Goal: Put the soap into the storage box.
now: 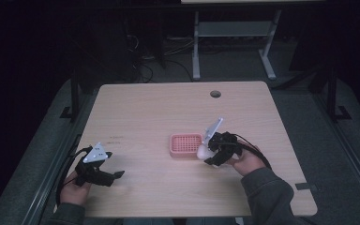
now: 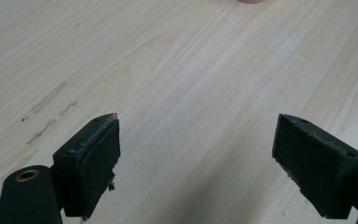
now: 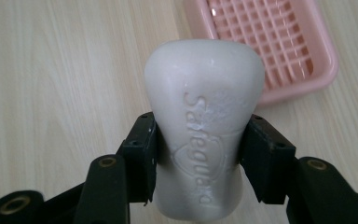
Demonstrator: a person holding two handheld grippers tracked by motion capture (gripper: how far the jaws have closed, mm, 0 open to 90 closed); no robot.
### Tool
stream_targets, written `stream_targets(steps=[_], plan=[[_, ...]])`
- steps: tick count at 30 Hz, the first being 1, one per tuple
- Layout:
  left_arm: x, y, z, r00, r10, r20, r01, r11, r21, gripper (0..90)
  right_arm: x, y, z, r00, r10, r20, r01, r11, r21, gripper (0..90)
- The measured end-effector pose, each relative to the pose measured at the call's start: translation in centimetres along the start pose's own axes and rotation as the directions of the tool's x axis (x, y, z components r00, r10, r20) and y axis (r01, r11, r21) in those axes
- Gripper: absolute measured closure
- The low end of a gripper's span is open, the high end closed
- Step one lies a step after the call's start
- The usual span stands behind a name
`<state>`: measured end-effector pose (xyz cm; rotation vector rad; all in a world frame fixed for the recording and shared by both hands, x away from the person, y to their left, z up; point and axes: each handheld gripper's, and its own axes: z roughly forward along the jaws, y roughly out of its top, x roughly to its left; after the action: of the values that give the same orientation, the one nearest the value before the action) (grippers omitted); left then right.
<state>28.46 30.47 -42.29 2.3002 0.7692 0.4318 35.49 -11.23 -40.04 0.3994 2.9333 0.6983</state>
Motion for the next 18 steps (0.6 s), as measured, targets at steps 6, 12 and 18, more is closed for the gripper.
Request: stream_targets(steps=[6, 12, 18], plan=[[0.0, 0.0, 0.0, 1.0000, 0.001, -0.002, -0.001, 1.0000, -0.001, 14.9, -0.5, 1.6, 0.2, 0.9998, -0.019, -0.007, 0.019, 1.000, -0.005, 49.4], [0.1, 0.0, 0.0, 1.0000, -0.002, 0.000, 0.002, 1.0000, -0.001, 14.9, -1.0, 3.1, 0.5, 0.9991, -0.040, -0.017, 0.040, 0.999, -0.003, 49.4], [0.2, -0.1, -0.1, 1.0000, -0.009, -0.003, 0.009, 0.9999, -0.005, 14.9, -1.8, 4.1, 0.9, 0.9986, -0.049, -0.021, 0.049, 0.999, 0.000, 49.4]])
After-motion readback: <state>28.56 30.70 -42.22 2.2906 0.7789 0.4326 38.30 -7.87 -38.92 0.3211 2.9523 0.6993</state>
